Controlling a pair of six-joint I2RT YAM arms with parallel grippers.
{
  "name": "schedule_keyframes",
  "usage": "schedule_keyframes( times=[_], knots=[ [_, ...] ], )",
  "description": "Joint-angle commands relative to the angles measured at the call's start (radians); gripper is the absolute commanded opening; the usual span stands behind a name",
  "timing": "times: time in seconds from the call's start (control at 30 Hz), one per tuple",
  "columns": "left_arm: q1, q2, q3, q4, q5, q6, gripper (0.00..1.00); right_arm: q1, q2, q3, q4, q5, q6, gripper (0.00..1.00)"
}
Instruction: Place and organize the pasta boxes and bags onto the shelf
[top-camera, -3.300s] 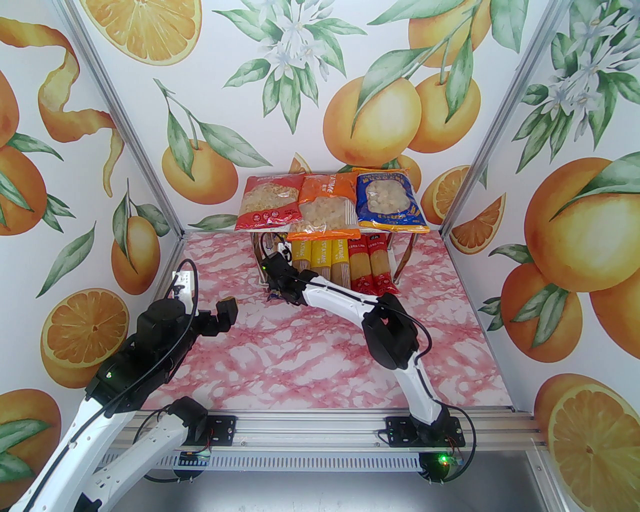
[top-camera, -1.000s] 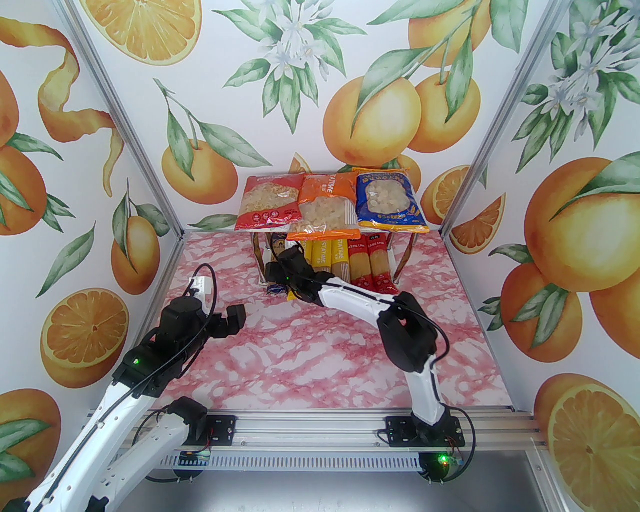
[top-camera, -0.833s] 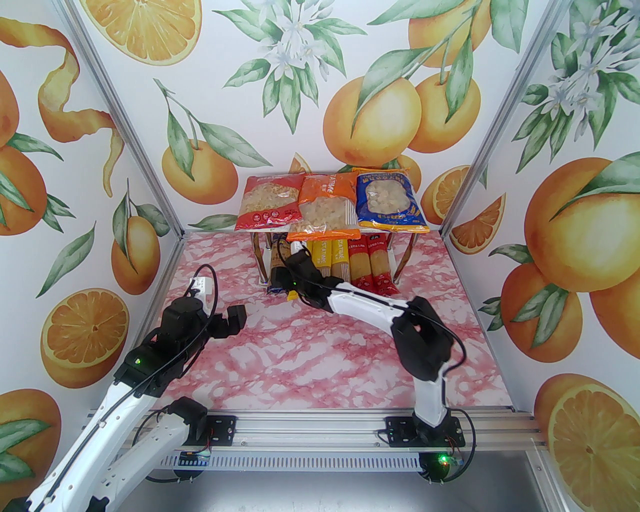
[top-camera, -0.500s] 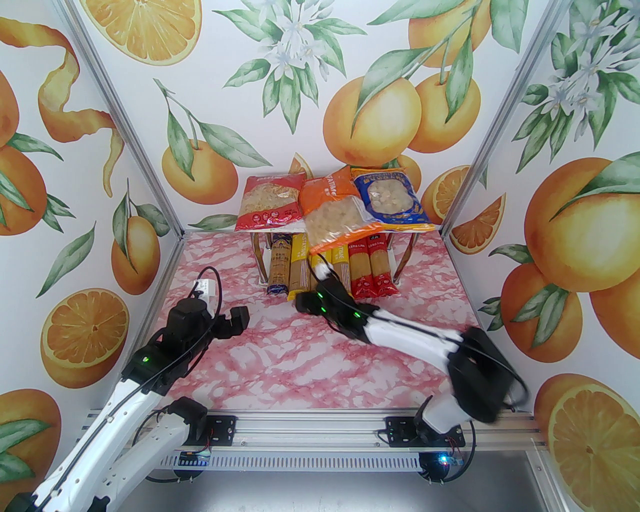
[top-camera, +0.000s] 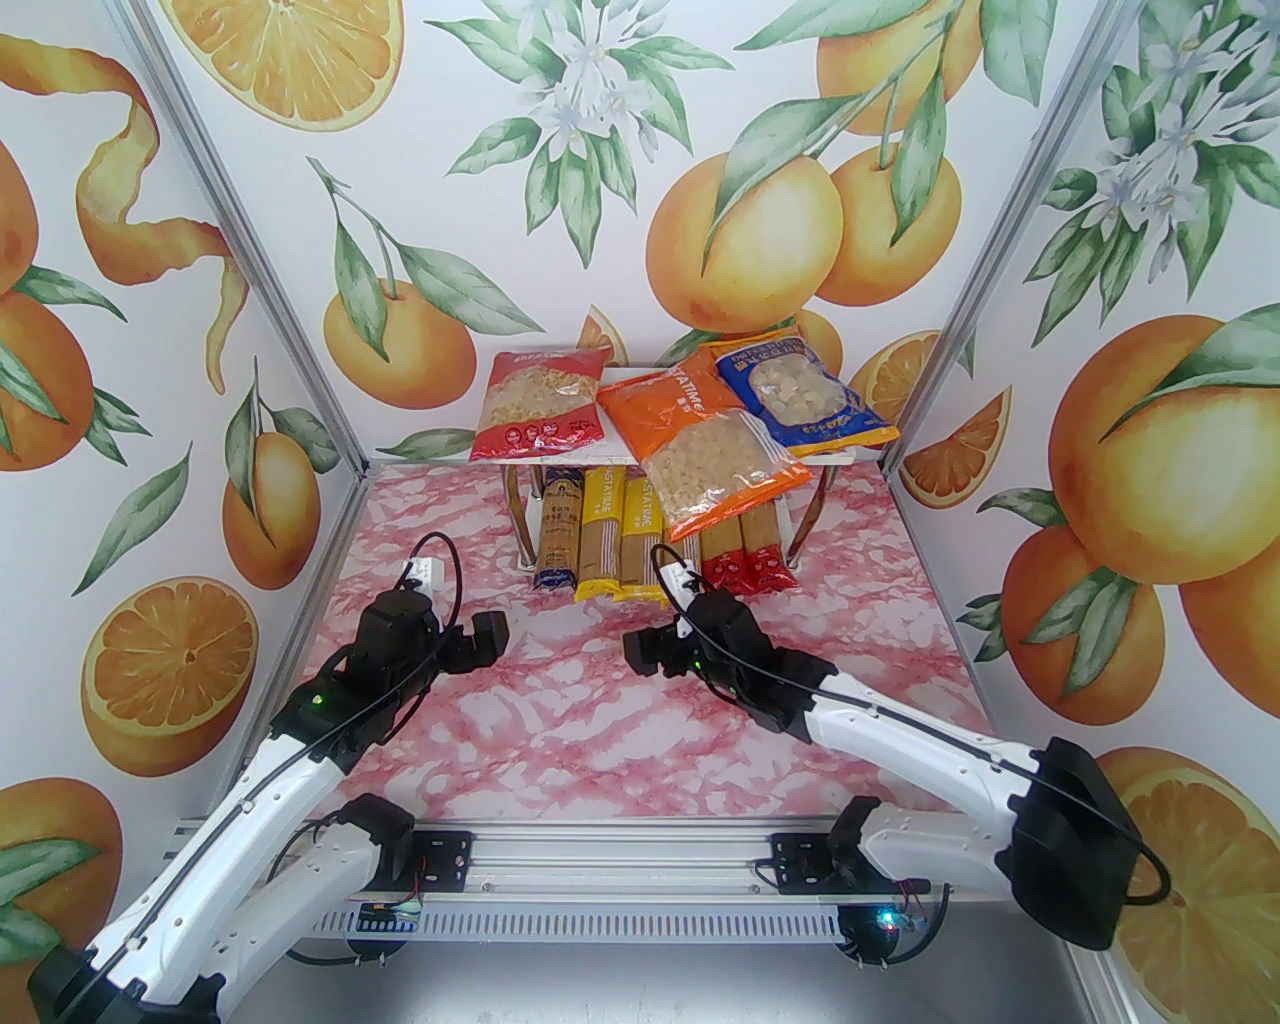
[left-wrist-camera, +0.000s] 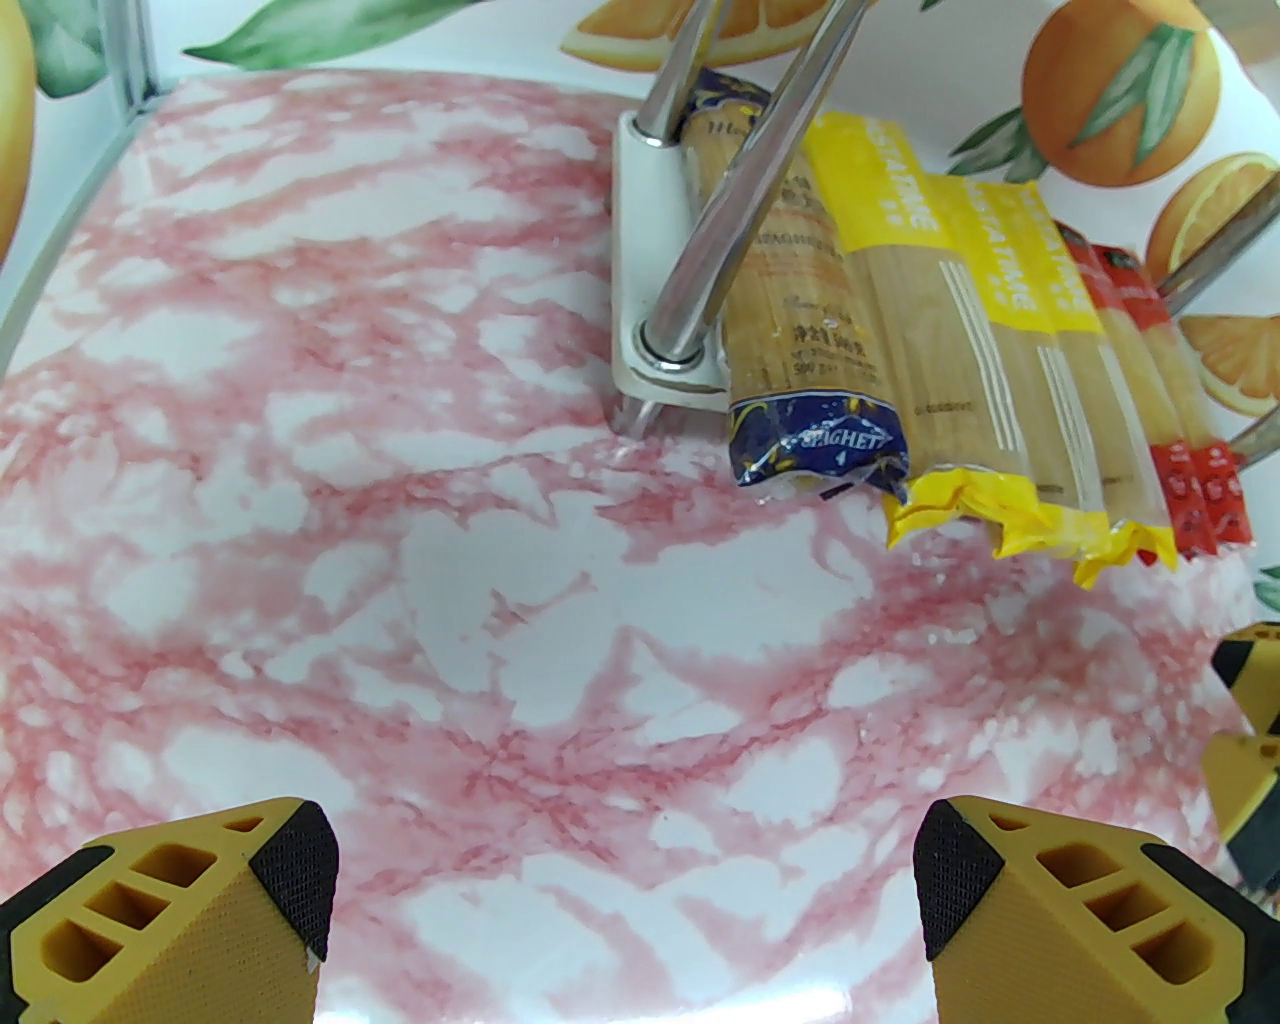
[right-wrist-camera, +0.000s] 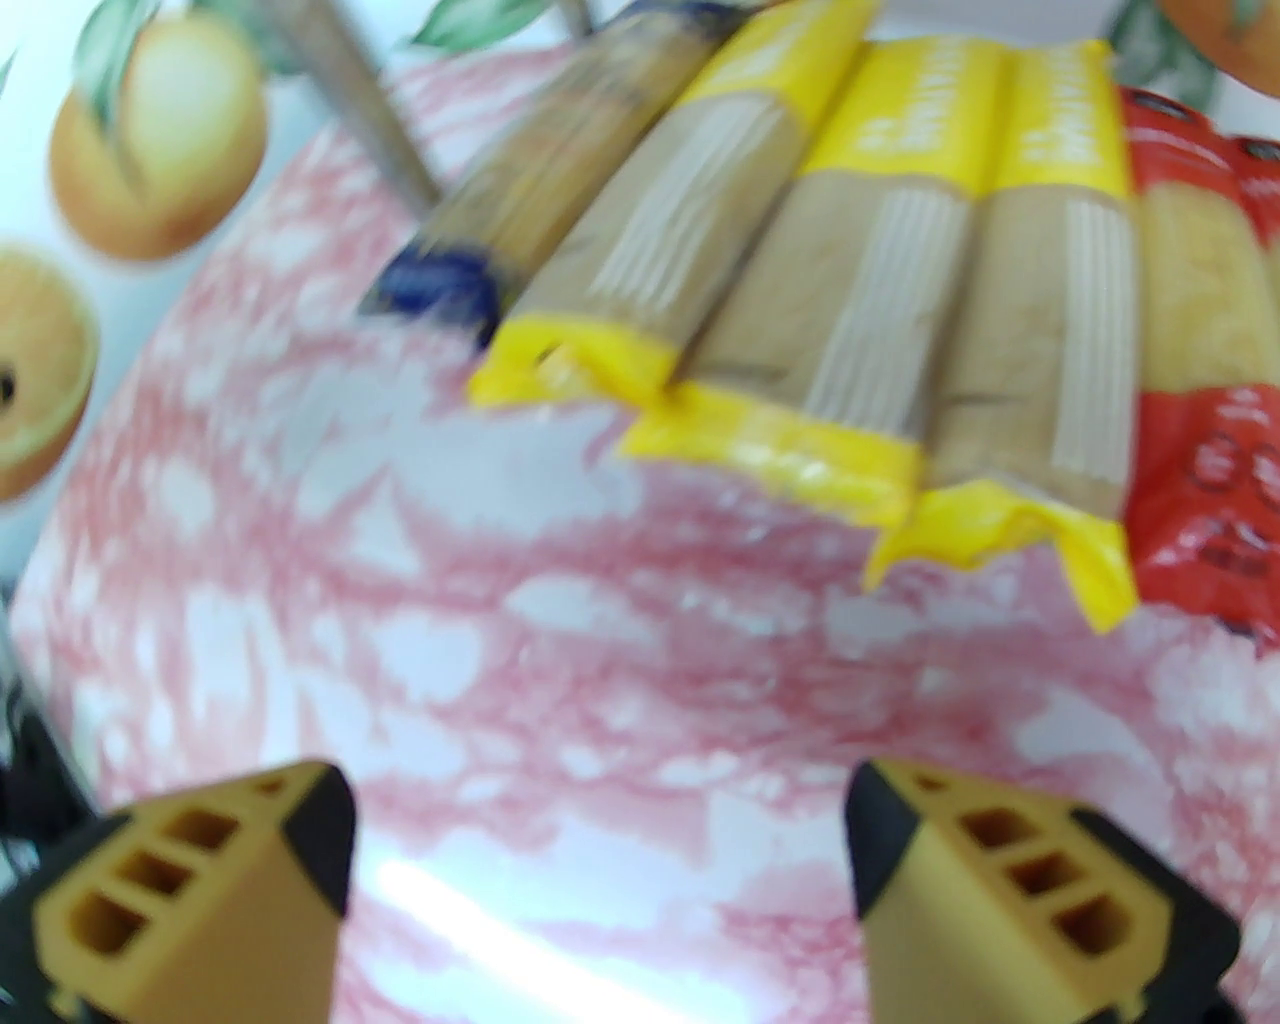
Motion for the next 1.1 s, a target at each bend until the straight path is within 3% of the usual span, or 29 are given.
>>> schedule_keyframes(
  times=[0.0, 0.1, 0.23, 0.5, 0.8, 0.97, 1.07],
  knots=[
    [0.008, -0.010, 0.019, 0.018, -0.007, 0.001, 1.00, -0.009, 0.080, 0.094, -0.080, -0.136, -0.097, 0.86],
    [0.007, -0.016, 0.021, 0.014, -0.010, 0.003, 1.00, -0.010, 0.150, 0.156, -0.131, -0.188, -0.131, 0.86],
    [0.008, -0.021, 0.026, 0.004, -0.013, 0.011, 1.00, -0.021, 0.194, 0.179, -0.128, -0.094, -0.157, 0.86],
    [0.014, -0.039, 0.026, -0.016, -0.019, 0.014, 1.00, -0.062, 0.192, 0.195, -0.229, -0.083, -0.252, 0.86],
    [0.020, -0.018, 0.041, -0.010, -0.014, 0.022, 1.00, -0.039, 0.092, 0.070, -0.309, -0.386, -0.311, 0.83],
    [0.020, -0.008, 0.049, -0.005, -0.008, 0.020, 1.00, -0.022, 0.068, 0.096, -0.349, -0.431, -0.278, 0.76],
    [0.021, -0.015, 0.048, -0.012, -0.013, 0.021, 1.00, -0.019, -0.110, 0.009, -0.192, -0.424, -0.176, 0.77]
  ],
)
